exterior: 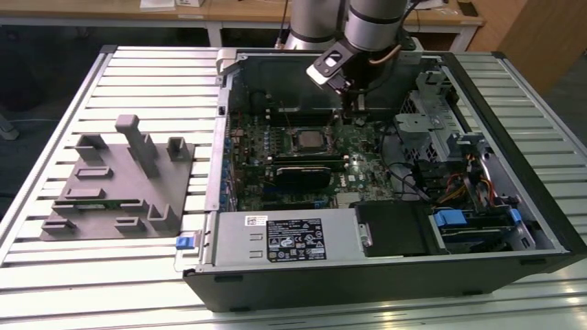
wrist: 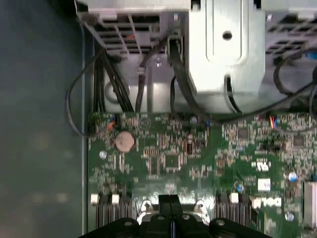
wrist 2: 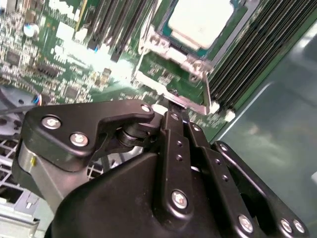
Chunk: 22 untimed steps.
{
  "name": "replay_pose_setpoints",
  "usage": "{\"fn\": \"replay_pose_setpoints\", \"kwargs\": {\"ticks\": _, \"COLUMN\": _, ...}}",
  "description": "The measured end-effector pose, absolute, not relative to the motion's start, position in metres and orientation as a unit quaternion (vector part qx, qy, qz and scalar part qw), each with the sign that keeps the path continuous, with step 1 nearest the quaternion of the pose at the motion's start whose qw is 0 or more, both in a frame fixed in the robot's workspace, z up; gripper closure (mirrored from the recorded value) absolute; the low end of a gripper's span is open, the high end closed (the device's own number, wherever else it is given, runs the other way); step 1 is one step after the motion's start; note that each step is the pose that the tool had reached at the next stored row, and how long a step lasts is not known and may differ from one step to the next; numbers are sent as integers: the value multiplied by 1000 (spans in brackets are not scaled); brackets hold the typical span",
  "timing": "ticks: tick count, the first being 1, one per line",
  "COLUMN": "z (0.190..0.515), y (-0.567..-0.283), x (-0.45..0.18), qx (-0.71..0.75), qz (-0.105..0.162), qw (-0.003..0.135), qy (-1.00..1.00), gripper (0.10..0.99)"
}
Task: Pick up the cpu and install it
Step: 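Close the cpu cover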
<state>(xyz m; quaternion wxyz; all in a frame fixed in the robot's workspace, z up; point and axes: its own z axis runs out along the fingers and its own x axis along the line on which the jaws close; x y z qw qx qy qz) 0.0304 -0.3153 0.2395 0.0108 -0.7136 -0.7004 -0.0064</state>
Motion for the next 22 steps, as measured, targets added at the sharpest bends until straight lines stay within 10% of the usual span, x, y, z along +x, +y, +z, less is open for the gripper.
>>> {"fn": "replay_pose_setpoints", "kwargs": {"ticks": 22, "z": 234, "y": -320, "x": -11, "qx": -713, "qz": -6, "qw": 11, "qy": -701, "gripper": 980}}
